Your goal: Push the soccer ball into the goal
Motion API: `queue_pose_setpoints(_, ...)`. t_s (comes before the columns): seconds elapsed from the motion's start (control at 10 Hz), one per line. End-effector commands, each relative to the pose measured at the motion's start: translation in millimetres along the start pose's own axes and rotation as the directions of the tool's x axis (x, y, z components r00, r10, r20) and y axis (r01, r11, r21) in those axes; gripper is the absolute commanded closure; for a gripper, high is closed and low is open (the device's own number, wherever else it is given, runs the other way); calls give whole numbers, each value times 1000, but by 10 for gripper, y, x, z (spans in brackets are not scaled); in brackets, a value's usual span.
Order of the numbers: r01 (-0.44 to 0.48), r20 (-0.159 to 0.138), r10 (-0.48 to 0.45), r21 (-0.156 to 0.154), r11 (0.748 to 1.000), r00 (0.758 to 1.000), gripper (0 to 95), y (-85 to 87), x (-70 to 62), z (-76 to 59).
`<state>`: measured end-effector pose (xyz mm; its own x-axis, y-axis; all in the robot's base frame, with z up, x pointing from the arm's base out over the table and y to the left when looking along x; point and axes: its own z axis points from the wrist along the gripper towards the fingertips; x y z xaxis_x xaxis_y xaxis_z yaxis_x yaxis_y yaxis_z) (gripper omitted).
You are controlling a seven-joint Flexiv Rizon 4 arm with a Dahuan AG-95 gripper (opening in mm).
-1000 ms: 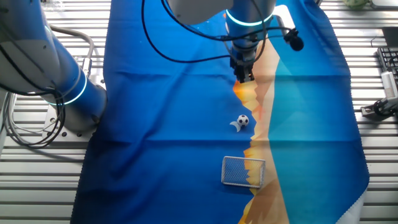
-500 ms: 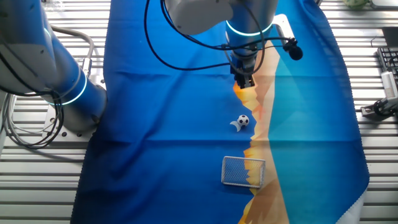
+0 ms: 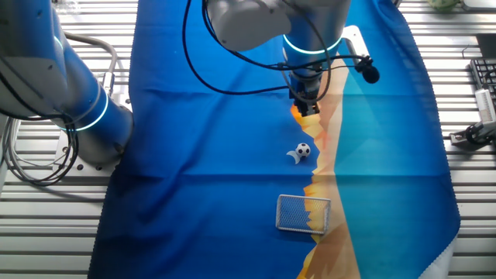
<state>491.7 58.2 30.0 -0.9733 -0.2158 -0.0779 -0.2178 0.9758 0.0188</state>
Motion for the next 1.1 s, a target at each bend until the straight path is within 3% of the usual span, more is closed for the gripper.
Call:
queue_pose_setpoints(0.1, -1, -2, 1, -5, 1000, 1000, 950, -14, 49, -45)
queue_pose_setpoints(0.4, 7, 3, -7, -10, 1000, 1000, 950, -56, 171, -50)
queue_pose_setpoints(1.1, 16, 4, -16, -21, 1000, 1000, 950, -52, 179, -42)
